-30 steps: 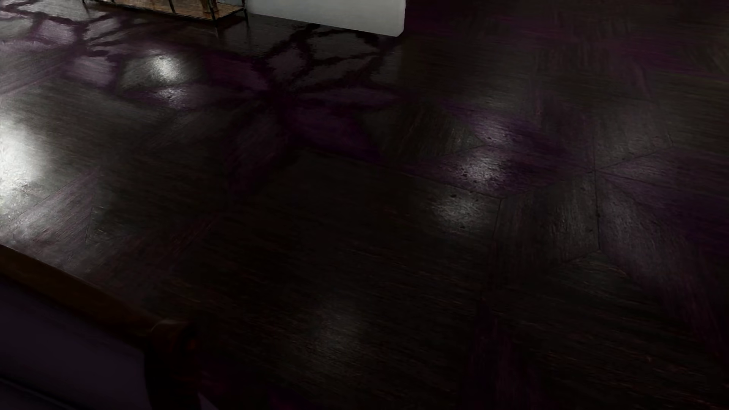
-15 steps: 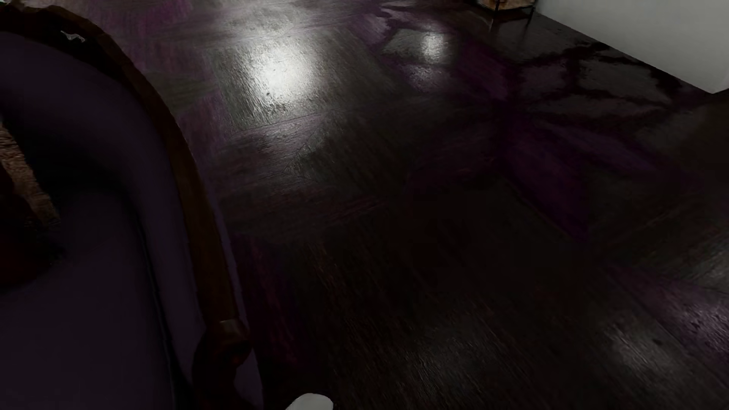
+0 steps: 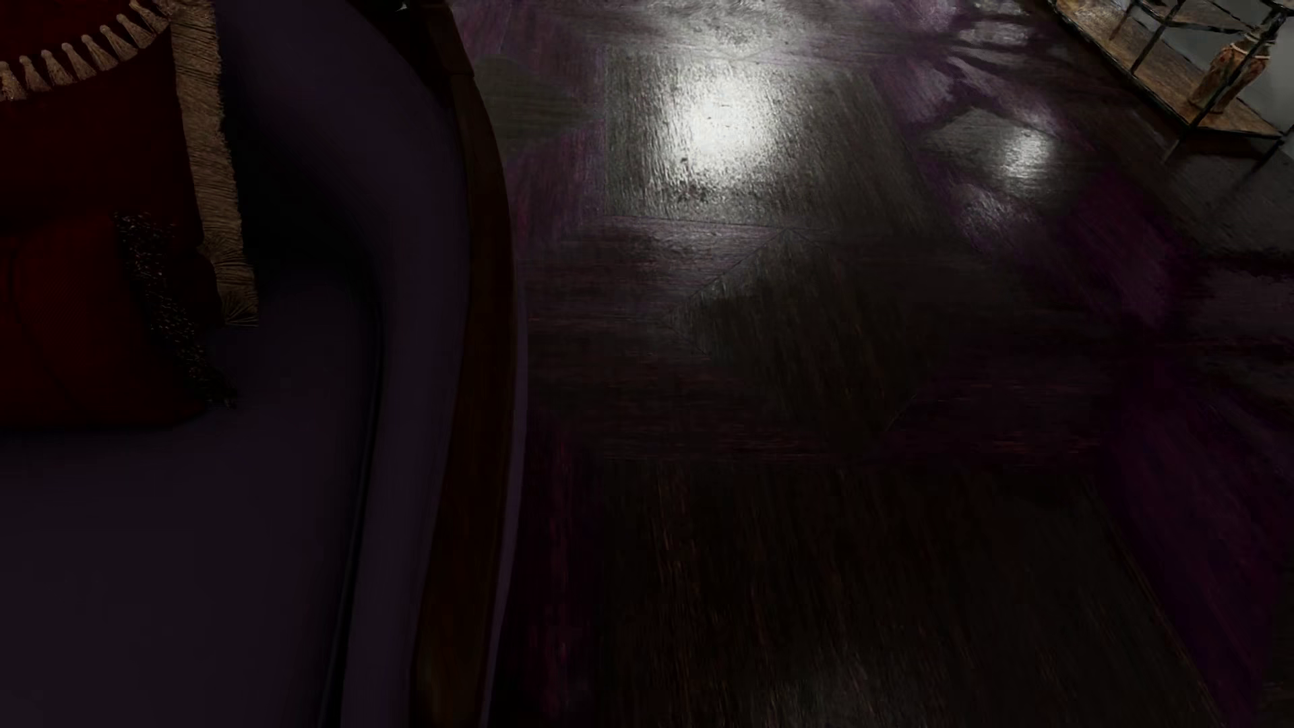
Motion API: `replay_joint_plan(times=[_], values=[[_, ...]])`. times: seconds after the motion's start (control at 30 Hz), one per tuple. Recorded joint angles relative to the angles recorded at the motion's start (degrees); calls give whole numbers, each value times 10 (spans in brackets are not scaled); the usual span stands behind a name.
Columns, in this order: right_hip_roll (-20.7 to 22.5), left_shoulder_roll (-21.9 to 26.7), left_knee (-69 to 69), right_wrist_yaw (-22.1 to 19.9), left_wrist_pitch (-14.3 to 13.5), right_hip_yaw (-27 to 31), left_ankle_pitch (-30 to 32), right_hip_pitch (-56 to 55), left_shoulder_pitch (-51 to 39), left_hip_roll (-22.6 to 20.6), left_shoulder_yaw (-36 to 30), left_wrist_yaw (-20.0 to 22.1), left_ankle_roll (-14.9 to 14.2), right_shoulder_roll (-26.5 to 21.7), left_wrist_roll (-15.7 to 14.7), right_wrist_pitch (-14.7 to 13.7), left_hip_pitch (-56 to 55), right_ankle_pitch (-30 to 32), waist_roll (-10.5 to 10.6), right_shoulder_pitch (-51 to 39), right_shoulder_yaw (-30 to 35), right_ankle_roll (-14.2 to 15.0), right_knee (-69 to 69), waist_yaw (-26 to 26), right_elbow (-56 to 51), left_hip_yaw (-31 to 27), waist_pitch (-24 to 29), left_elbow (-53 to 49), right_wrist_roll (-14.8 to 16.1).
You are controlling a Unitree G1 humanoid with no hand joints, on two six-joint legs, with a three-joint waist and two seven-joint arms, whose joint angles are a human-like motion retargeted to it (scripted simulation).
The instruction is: Avoid the dark armchair
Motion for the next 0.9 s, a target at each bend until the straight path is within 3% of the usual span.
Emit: replay_joint_plan(times=[0.07, 0.1, 0.2, 0.23, 0.33, 0.37, 0.57, 0.7, 0.77, 0.83, 0.9], values=[[-18, 5, -9, 0, 0, 0, -25, -48, -2, -13, 10, 0, 0, 13, 0, 0, 40, 165, 0, 18, 26, 0, 97, -9, -28, 0, -10, -16, 0], [-26, 8, -13, 0, 0, 0, -38, -81, -1, -15, 17, 0, 0, 12, 0, 0, 62, 186, 5, 22, 40, 0, 161, -12, -46, 0, -14, -40, 0], [-35, 16, -14, 0, 0, 0, -74, -170, -16, -26, 35, 0, 0, 1, 0, 0, 131, 89, 21, 13, 44, 0, 320, -30, -61, 0, 4, -118, 0], [-32, 16, -16, 0, 0, 0, -82, -197, -26, -29, 42, 0, 0, -2, 0, 0, 150, 83, 29, 5, 40, 0, 336, -43, -55, 0, 12, -131, 0], [-6, 20, -24, 0, 0, 0, -102, -270, -55, -31, 50, 0, 0, -18, 0, 0, 204, 165, 53, -7, 35, 0, 280, -98, -52, 0, 25, -146, 0], [0, 23, -25, 0, 0, 0, -111, -293, -61, -32, 50, 0, 0, -24, 0, 0, 218, 165, 58, -5, 35, 0, 247, -117, -58, 0, 27, -151, 0], [2, 21, -22, 0, 0, 0, -188, -348, -59, -27, 37, 0, 0, -23, 0, 0, 309, 24, 77, 24, 30, 0, -8, -180, -11, 0, 34, -139, 0], [-11, 7, -13, 0, 0, 0, -247, -358, -26, -25, 7, 0, 0, -5, 0, 0, 350, -81, 73, 63, 42, 0, -86, -192, 33, 0, 13, -99, 0], [-6, 2, -21, 0, 0, 0, -272, -362, 2, -13, -9, 0, 0, 6, 0, 0, 383, -29, 70, 84, 51, 0, -78, -199, 47, 0, -2, -71, 0], [5, -5, -32, 0, 0, 0, -271, -398, 29, 7, -17, 0, 0, 15, 0, 0, 410, 103, 71, 98, 59, 0, -28, -195, 54, 0, -21, -45, 0], [26, -20, -30, 0, 0, 0, -207, -427, 52, 32, -3, 0, 0, 18, 0, 0, 434, 127, 84, 95, 57, 0, 51, -183, 56, 0, -20, -24, 0]])
